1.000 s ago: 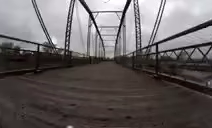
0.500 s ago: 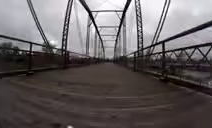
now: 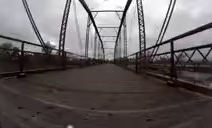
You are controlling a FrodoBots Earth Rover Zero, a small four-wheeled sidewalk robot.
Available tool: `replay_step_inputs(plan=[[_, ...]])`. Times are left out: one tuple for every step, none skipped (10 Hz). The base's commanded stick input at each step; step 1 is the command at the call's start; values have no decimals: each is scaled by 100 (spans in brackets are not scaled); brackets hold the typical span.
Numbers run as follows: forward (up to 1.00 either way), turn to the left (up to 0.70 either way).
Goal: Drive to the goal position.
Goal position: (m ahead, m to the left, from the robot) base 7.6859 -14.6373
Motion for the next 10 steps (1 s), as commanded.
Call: replay_step_inputs(plan=[[100,0],[100,0],[100,0],[100,0],[100,0],[100,0],[100,0],[100,0],[100,0],[100,0]])
